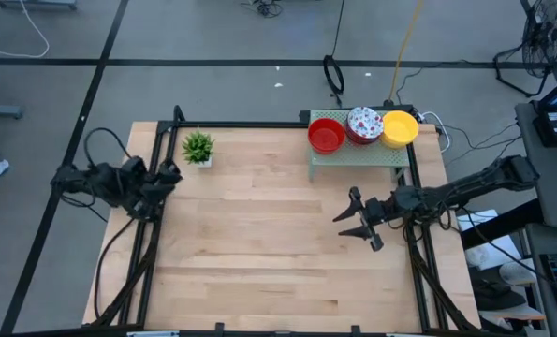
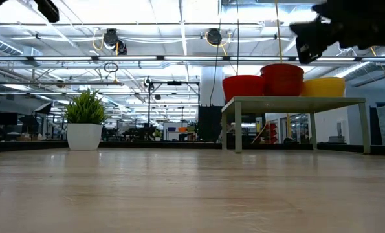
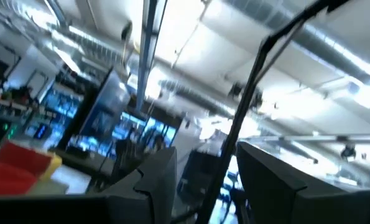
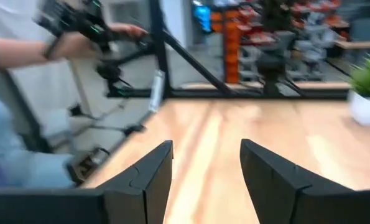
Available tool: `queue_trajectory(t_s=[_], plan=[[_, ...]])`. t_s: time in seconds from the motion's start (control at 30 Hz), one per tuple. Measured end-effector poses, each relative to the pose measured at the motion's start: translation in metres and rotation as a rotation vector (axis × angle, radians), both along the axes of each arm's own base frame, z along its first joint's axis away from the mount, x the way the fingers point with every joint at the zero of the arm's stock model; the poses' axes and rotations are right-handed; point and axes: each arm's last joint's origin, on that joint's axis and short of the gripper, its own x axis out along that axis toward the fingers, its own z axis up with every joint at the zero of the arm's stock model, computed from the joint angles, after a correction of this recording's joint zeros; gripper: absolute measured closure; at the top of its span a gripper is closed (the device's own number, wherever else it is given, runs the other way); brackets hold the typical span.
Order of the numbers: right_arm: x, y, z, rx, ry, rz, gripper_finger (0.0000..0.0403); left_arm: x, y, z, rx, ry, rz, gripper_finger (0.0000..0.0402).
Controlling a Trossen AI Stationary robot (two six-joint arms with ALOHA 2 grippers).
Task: Pick & Place Mini bowls
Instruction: Return to Home Position
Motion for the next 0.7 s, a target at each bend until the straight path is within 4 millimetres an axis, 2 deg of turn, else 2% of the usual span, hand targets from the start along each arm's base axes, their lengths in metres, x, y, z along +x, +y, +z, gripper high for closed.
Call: queue_trajectory(t_s=[0.17,0.33,0.53,0.7], plan=[[0.002,0.000,-0.007,-0.026,0.049,-0.092,0.0229,-0.011,0.006,0.004,-0.019,-0.069,0.039,0.0229],[0.005,0.001,-0.011,-0.074,0.064,-0.097,0.0237,-0.020,0.010,0.006,-0.031,-0.119,0.069,0.0229],[0.005,0.001,-0.013,-0.087,0.079,-0.098,0.0239,-0.020,0.011,0.006,-0.030,-0.122,0.083,0.0229],[0.005,0.001,-0.016,-0.162,0.084,-0.088,0.0241,-0.019,0.010,0.005,-0.027,-0.113,0.082,0.0229]])
